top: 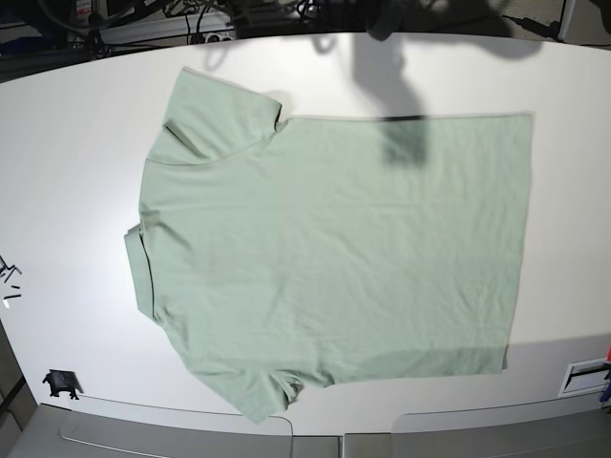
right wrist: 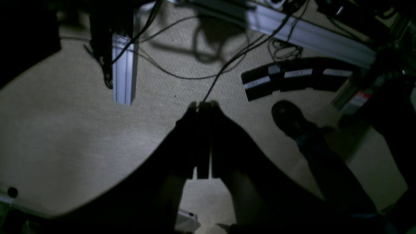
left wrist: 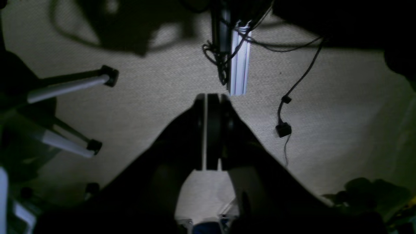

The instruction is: Fold the T-shirt properly

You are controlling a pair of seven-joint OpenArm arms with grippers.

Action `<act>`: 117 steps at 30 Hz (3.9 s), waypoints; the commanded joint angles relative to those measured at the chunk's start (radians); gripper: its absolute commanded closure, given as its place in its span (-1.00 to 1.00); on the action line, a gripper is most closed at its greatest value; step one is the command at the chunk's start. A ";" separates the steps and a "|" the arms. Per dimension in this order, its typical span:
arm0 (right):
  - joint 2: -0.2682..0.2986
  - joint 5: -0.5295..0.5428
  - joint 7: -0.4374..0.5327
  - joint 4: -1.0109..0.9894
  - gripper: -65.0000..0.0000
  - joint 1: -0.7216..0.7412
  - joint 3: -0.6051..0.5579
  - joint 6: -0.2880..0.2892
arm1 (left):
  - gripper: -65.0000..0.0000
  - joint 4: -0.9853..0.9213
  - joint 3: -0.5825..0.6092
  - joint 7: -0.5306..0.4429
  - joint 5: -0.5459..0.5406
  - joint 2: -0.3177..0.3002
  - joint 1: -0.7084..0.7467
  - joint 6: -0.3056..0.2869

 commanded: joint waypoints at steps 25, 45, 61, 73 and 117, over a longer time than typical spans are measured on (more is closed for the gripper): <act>0.406 0.015 -0.051 1.578 1.00 -1.042 0.560 -0.053 | 1.00 1.367 -0.319 0.338 -0.002 -0.294 0.770 -0.152; 0.121 0.711 -0.028 1.369 1.00 -0.578 1.152 0.240 | 1.00 1.562 -0.716 0.232 -0.675 -0.215 0.684 -0.455; 0.103 1.093 -0.313 1.204 1.00 -0.376 1.152 0.731 | 1.00 1.562 -0.716 0.235 -0.618 -0.187 0.671 -0.454; 0.104 0.882 -0.205 1.204 0.11 -0.376 1.153 0.708 | 1.00 1.562 -0.716 0.240 -0.574 -0.186 0.671 -0.454; -0.016 0.575 -0.309 0.980 0.11 -0.043 1.039 0.394 | 1.00 1.562 -0.716 0.266 -0.573 -0.186 0.668 -0.454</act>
